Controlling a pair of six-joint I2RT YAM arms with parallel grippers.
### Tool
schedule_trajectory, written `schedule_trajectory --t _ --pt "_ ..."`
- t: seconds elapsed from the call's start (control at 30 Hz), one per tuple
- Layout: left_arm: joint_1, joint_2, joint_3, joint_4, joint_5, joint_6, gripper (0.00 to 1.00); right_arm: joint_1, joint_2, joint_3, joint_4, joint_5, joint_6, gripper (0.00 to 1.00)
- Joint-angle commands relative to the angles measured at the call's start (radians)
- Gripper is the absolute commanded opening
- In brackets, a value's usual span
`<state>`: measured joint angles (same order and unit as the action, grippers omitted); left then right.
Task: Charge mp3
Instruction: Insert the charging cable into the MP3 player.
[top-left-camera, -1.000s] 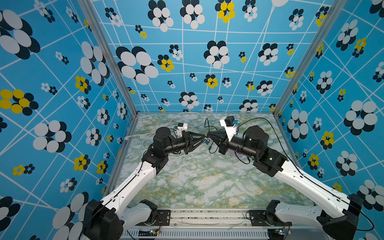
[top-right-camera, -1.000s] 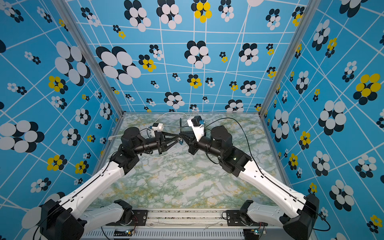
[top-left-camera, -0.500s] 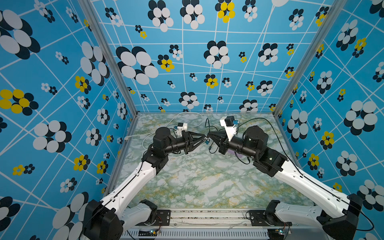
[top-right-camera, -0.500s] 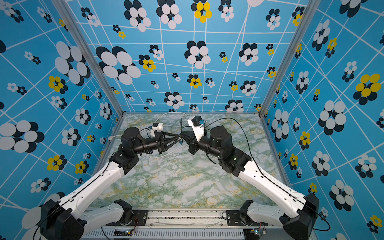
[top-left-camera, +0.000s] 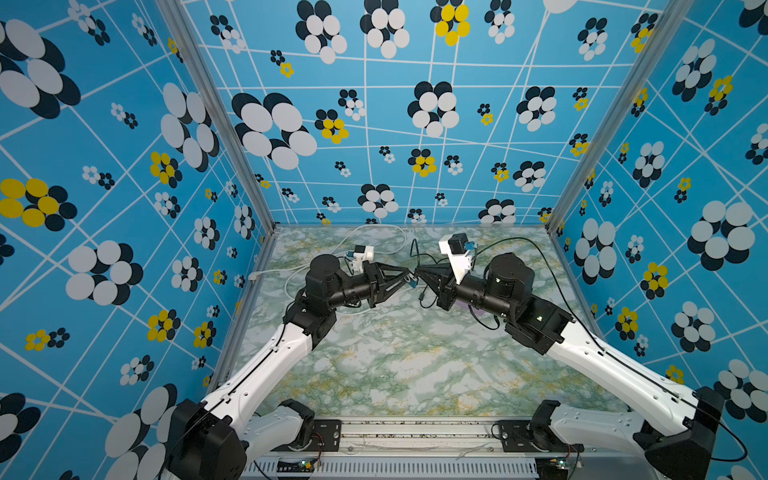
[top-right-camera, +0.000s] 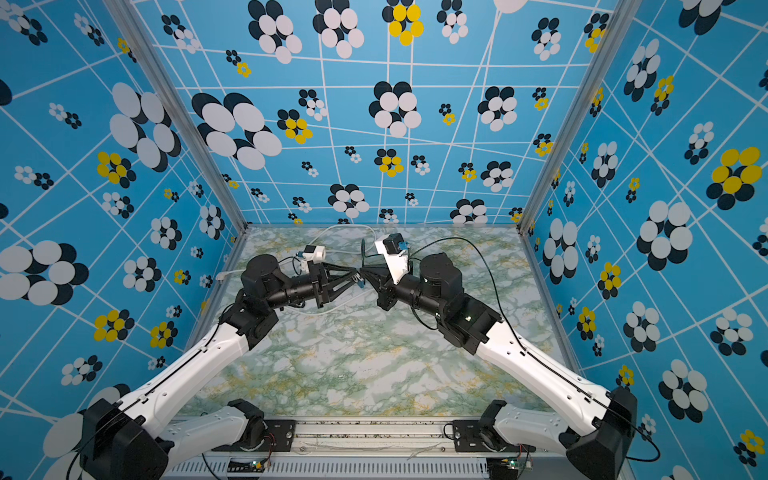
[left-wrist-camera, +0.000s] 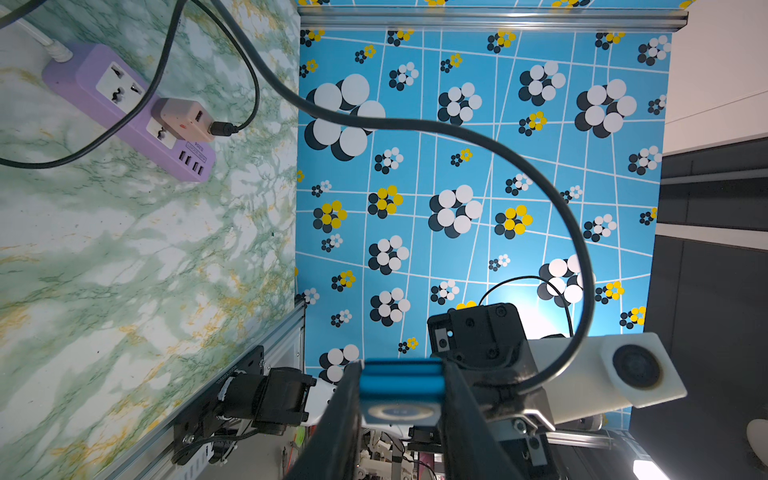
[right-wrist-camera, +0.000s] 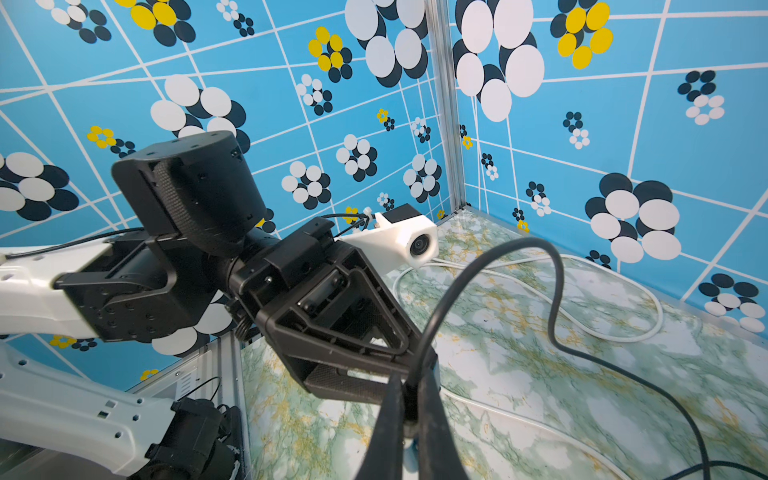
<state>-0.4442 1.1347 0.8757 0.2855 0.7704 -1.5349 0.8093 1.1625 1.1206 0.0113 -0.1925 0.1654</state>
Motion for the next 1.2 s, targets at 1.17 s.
schedule_trajectory --t 1.17 --pt "0.024 -0.018 -0.001 0.108 -0.036 -0.019 0.0 0.013 0.028 -0.053 0.001 0.028 0.023 0.0"
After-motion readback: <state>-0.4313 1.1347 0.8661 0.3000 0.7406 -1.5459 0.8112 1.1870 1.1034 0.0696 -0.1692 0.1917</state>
